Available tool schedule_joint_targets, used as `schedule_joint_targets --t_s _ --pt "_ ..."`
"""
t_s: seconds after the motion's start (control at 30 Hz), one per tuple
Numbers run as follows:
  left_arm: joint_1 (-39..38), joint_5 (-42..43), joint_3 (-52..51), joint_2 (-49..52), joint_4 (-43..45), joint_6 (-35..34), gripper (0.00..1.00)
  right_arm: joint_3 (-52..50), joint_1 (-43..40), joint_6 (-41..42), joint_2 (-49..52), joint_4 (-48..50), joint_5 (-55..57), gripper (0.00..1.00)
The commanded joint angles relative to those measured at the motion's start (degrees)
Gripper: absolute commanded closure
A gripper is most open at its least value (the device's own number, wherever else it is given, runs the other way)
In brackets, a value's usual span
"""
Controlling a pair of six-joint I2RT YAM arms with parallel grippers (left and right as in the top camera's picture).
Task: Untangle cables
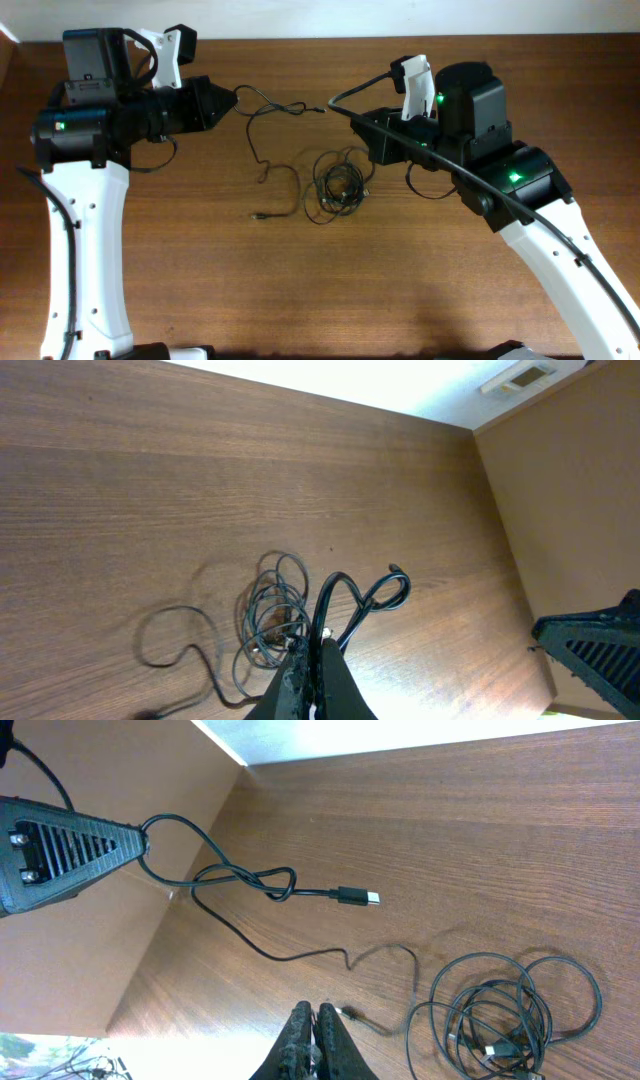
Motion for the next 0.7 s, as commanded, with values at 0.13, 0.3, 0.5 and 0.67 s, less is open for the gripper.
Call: schedule_joint_targets --t_s 0.13,0.3,0.5,0.67 --pt "-0.1 25.4 0.3 -0.5 -0.9 15.5 1.0 0.8 -0.1 0.0 0.0 0.2 0.4 0.92" --pt "-2.1 25.1 0.3 -0.5 -4.1 22.0 1.0 0.8 -0.1 0.0 -0.1 2.2 -2.6 0.77" --pt "-3.3 21.1 0.3 -0.4 -4.0 22.1 1.0 0.8 -0.1 0.0 -0.1 2.8 -4.2 0.76" --pt "-3.3 21.1 0.3 -0.4 -3.9 22.1 1.0 0.8 -0.1 0.0 0.0 1.8 -8.8 0.76"
